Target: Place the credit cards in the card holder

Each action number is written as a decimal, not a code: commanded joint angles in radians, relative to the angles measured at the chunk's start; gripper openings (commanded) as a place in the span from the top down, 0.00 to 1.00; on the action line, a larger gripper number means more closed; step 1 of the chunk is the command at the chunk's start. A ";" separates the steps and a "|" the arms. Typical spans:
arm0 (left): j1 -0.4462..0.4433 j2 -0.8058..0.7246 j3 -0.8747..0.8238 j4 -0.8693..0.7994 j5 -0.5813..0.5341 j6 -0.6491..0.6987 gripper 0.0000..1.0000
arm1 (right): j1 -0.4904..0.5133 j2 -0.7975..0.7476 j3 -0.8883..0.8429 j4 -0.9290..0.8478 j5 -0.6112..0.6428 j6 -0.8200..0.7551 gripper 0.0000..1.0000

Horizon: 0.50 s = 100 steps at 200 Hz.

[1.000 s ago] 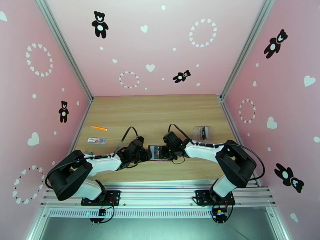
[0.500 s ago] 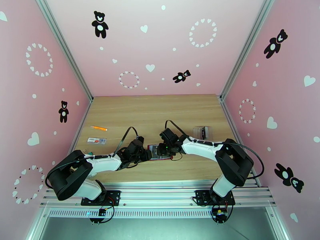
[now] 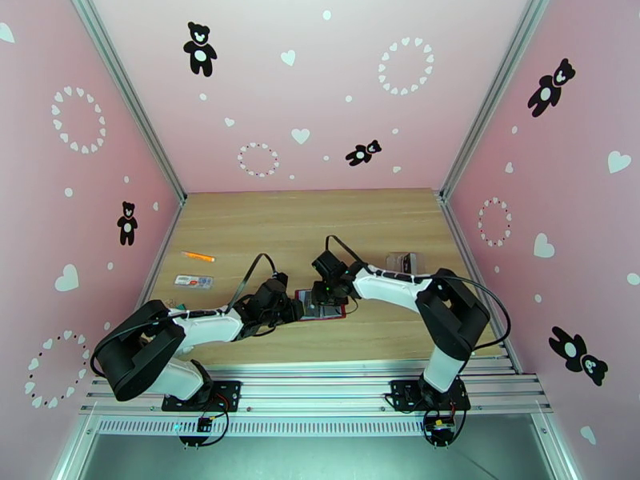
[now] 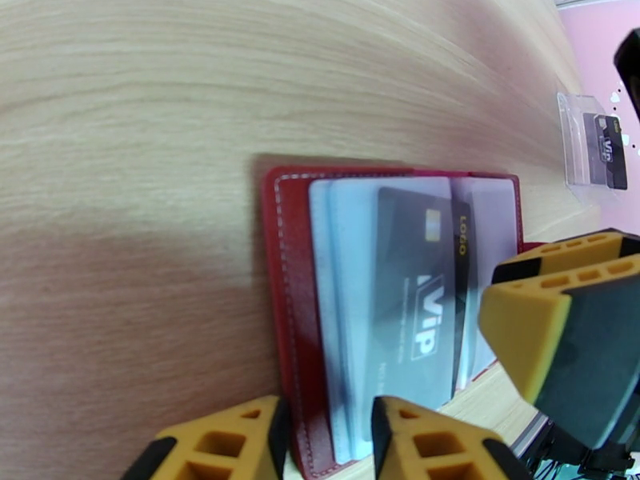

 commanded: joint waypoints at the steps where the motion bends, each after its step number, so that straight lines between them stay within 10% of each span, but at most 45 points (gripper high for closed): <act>1: -0.013 0.017 -0.017 -0.063 -0.011 -0.004 0.65 | -0.004 0.033 0.035 -0.028 0.006 -0.014 0.68; 100: -0.012 0.025 -0.006 -0.069 -0.012 0.003 0.65 | -0.004 0.075 0.060 0.002 -0.066 -0.013 0.69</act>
